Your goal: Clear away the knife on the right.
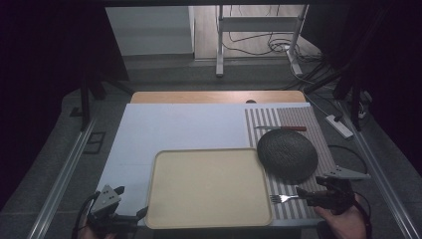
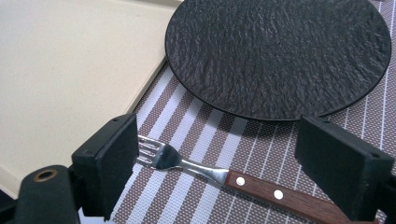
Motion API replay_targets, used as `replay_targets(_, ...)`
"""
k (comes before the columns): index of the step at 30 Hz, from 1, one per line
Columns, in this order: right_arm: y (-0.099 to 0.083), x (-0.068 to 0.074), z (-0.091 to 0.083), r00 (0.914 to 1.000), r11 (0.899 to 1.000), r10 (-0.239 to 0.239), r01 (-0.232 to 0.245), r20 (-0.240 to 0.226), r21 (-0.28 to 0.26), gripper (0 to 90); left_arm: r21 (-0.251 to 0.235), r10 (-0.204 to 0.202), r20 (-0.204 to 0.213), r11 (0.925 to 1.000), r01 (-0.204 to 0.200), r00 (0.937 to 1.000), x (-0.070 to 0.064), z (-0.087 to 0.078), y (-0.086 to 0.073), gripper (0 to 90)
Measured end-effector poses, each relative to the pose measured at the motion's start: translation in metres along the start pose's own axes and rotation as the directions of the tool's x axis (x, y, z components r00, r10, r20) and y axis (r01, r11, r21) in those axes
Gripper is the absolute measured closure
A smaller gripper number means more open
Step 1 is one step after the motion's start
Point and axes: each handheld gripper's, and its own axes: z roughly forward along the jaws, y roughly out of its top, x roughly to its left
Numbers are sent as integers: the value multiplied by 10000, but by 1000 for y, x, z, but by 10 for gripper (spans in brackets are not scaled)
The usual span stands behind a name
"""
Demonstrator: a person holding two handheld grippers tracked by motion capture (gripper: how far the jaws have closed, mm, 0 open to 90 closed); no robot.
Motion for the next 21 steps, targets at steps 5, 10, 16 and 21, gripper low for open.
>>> replay_targets(5,4,-2,0,9998,10000,87,-88,-156,-17,147,6,-57,11,10000,57,10000,0,0,0,0)
replay_targets(10,11,-4,3,9998,9999,92,-93,-194,-60,124,17,-66,12,10000,66,10000,1,0,0,0)
replay_targets(16,18,-9,12,9999,9999,66,-65,-141,102,124,68,-22,-43,10000,23,10000,0,1,1,0)
replay_targets(21,23,-13,15,9999,9999,79,-78,-100,154,124,75,-35,-46,10000,35,10000,0,1,1,0)
